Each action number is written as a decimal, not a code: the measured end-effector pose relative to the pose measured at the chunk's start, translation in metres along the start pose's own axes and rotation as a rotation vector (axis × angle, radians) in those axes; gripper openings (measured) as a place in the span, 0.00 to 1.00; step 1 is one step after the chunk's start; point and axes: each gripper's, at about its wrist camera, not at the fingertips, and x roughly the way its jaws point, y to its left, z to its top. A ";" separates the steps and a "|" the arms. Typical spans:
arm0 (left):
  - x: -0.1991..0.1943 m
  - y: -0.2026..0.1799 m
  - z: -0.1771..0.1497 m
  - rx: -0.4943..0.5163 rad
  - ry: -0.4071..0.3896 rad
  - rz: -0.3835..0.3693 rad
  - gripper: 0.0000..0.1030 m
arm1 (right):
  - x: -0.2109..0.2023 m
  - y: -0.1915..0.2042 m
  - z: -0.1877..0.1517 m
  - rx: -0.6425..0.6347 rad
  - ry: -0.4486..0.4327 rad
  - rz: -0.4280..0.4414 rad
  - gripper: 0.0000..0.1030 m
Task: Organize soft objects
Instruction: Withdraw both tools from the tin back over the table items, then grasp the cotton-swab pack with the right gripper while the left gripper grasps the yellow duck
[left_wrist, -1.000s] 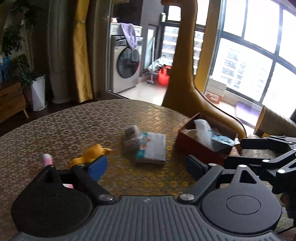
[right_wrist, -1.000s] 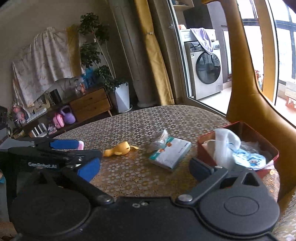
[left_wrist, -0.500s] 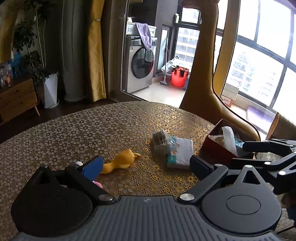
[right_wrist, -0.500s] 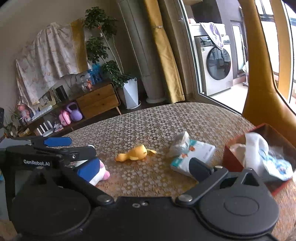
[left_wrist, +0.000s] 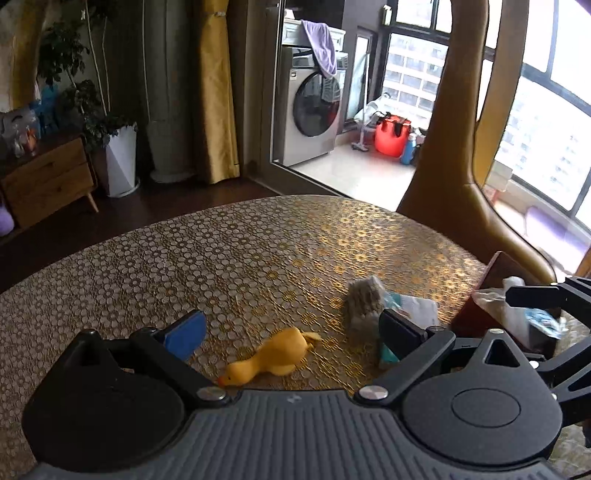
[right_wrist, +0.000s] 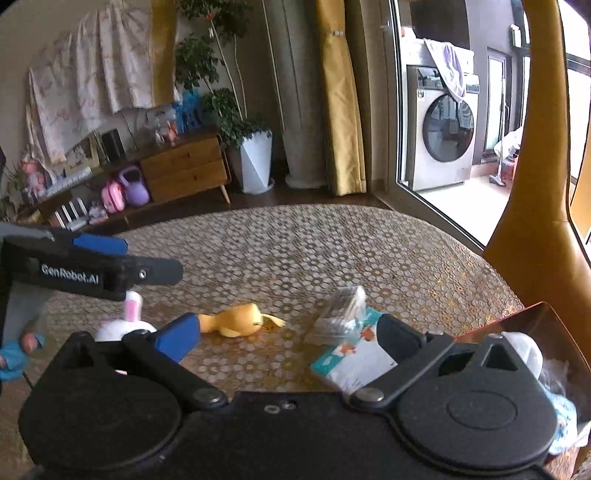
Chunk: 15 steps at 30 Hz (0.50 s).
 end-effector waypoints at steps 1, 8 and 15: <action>0.006 -0.001 0.002 0.011 0.005 0.008 0.98 | 0.007 -0.003 0.001 0.000 0.010 -0.007 0.99; 0.056 -0.006 0.010 0.019 0.139 -0.021 0.98 | 0.048 -0.031 0.007 -0.006 0.072 -0.038 0.99; 0.107 -0.010 0.002 0.046 0.262 0.023 0.98 | 0.093 -0.036 0.005 -0.111 0.107 -0.045 0.95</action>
